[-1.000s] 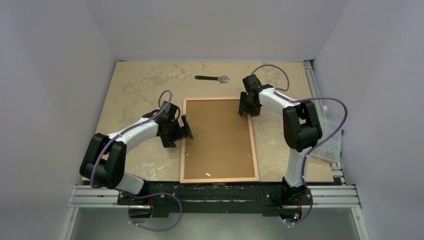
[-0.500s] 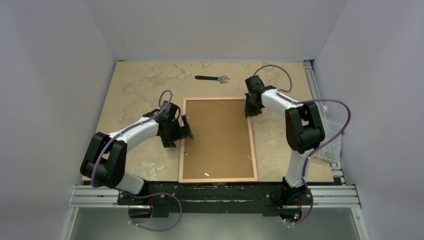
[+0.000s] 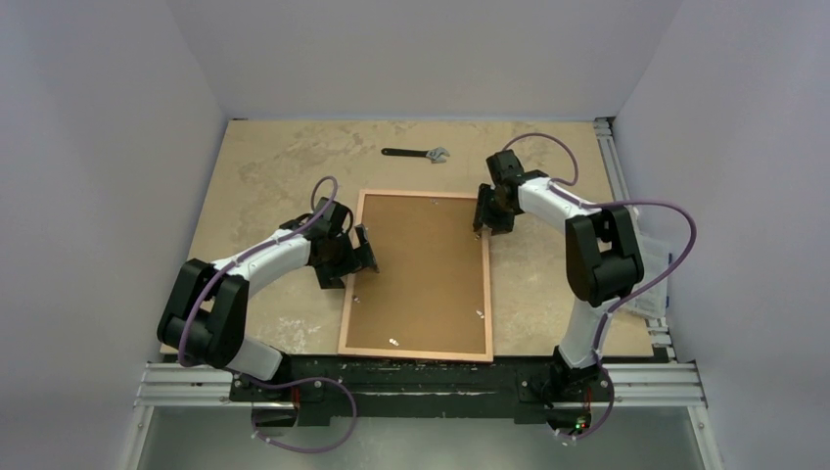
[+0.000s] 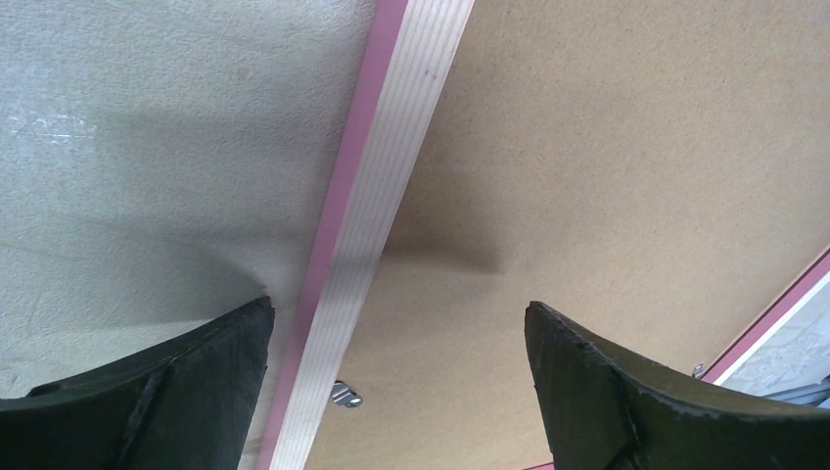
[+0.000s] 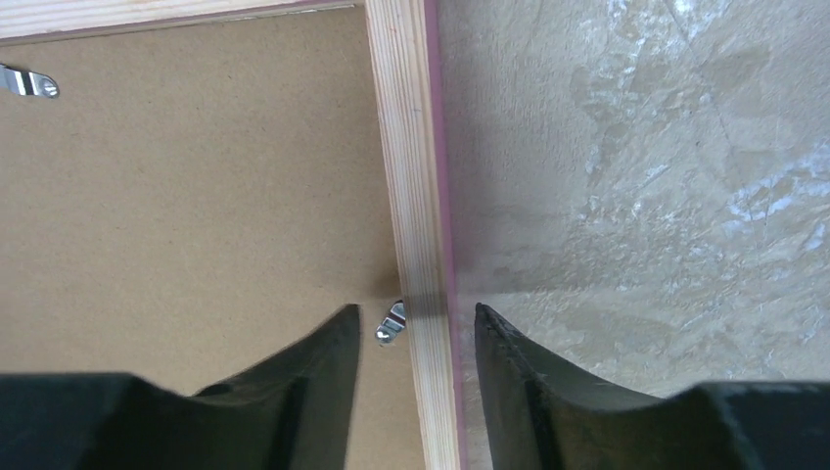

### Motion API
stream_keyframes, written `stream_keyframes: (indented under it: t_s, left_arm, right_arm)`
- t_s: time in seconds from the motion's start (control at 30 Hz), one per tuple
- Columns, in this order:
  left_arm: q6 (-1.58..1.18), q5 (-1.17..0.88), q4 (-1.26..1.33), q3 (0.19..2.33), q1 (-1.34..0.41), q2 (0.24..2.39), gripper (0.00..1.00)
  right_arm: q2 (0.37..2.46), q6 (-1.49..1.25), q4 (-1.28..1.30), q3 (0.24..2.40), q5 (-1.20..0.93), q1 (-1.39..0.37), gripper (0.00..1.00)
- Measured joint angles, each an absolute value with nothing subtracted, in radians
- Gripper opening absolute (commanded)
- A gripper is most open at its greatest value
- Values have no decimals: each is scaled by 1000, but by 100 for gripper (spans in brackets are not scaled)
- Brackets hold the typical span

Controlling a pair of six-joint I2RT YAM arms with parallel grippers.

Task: Put the photo into the frame
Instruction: Install the photo frame at the center of the board.

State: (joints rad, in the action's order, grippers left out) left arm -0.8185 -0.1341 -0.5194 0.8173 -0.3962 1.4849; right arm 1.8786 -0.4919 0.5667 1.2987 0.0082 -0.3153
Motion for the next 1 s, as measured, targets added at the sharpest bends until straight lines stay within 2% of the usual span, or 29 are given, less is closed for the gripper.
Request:
stream_keyframes:
  t_s: [0.2,0.8,0.83,1.0]
  left_arm:
    - [-818,-134,-521,818,-396,1486,96]
    - [-809,-132,-531,828,-399,1494,96]
    - [-808,-131,-531,828,-400,1495,96]
    - [-808,-130,-532,830,-401,1497,96]
  right_arm:
    - [1877,-506,561,1297,-17,-313,47]
    - [1901,-513,583,1305,83,-362,31]
    - [1901,-513,583,1305,88,-364,28]
    - [1901,-512,590,1306,102,-365,0]
